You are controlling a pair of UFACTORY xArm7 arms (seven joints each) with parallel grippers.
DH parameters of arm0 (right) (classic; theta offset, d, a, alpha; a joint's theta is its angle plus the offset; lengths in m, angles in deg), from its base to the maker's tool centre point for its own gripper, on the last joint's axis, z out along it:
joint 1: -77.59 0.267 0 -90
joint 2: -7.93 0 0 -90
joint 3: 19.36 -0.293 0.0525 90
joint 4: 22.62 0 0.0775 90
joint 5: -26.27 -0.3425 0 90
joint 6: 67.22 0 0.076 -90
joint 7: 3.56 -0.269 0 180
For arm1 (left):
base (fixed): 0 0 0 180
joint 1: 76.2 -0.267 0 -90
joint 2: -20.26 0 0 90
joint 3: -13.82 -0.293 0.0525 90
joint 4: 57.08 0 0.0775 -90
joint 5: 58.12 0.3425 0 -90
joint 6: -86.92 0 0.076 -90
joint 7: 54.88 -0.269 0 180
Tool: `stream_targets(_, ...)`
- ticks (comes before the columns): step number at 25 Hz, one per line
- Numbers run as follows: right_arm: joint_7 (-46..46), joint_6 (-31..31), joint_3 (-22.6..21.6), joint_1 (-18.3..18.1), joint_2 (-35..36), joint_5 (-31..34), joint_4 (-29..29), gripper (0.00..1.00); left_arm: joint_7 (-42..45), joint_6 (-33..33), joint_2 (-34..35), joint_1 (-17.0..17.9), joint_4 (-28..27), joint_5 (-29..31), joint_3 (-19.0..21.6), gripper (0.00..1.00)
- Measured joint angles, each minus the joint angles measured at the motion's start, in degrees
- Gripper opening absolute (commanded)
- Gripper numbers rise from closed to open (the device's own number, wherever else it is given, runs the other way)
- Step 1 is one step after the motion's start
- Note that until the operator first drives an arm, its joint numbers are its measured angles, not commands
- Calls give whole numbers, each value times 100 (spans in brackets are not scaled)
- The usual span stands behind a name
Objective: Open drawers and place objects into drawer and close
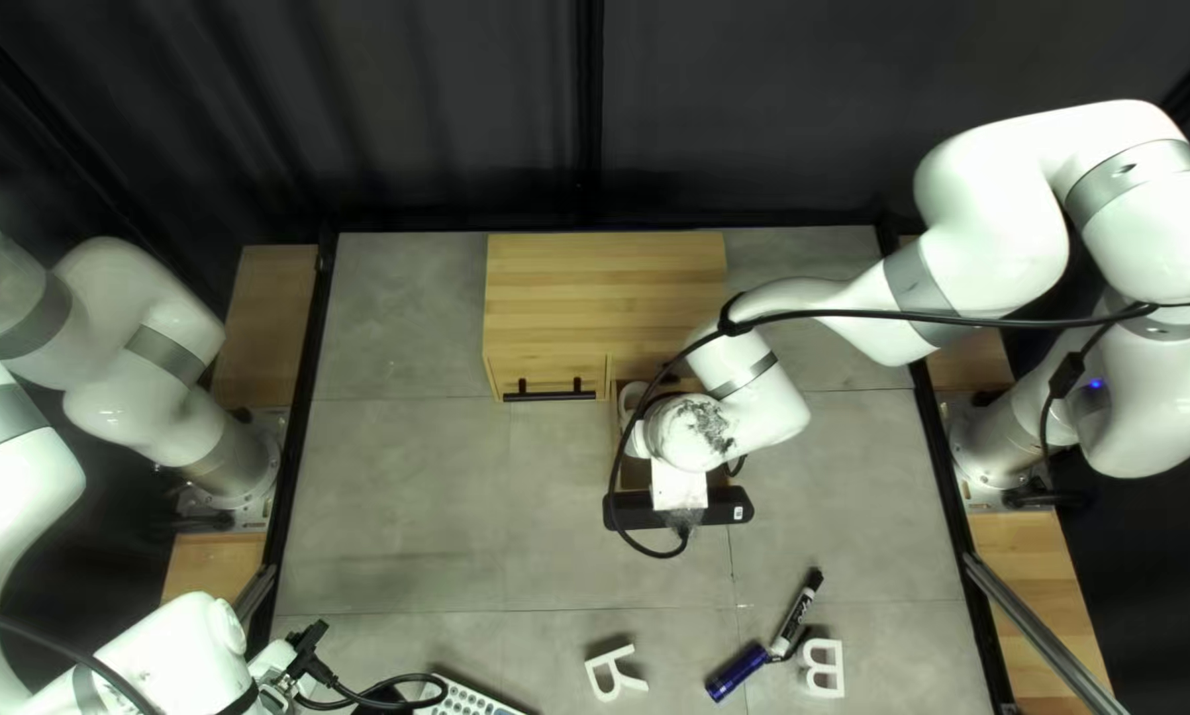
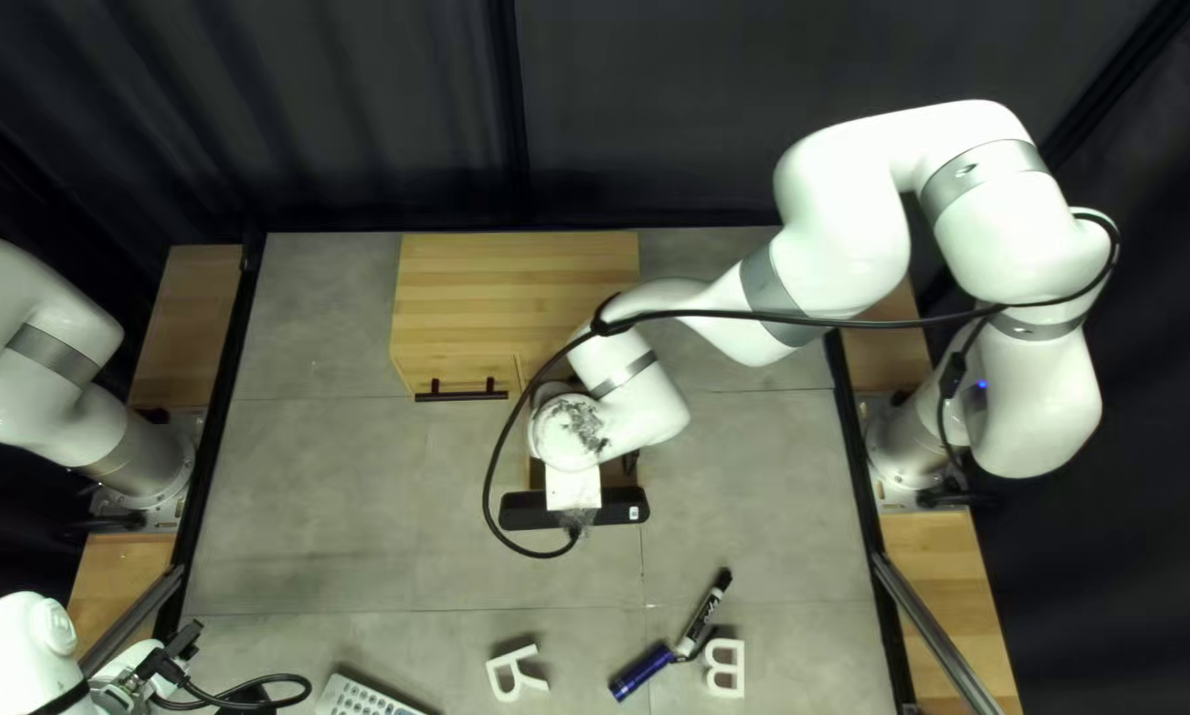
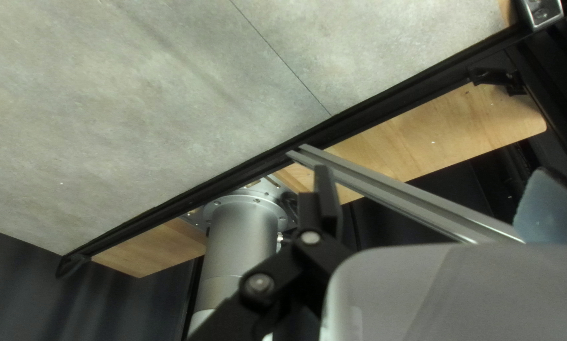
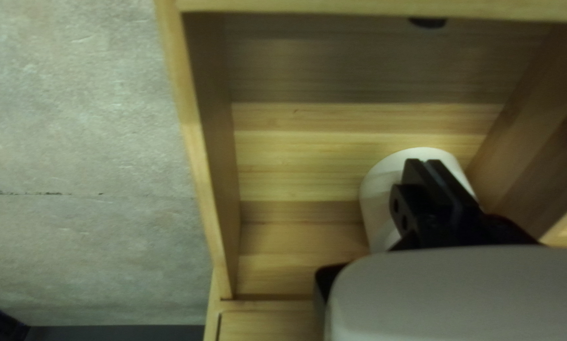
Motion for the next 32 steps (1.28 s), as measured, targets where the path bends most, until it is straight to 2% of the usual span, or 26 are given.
stream_targets(19, -185, -202, 37, 108, -99, 186, 27, 1, 0, 0, 0, 0, 0, 0, 0, 100)
stream_targets(25, -189, -544, -87, 218, -332, 7, 37, 1, 0, 0, 0, 0, 0, 0, 0, 100)
stream_targets(30, -237, -1009, -232, 353, -834, -198, 151, 2, 0, 0, 0, 0, 0, 0, 0, 100)
stream_targets(31, -264, -1112, -267, 389, -918, -231, 161, 6, 0, 0, 0, 0, 0, 0, 0, 100)
stream_targets(32, -301, -1221, -308, 433, -984, -260, 158, 38, 0, 0, 0, 0, 0, 0, 0, 100)
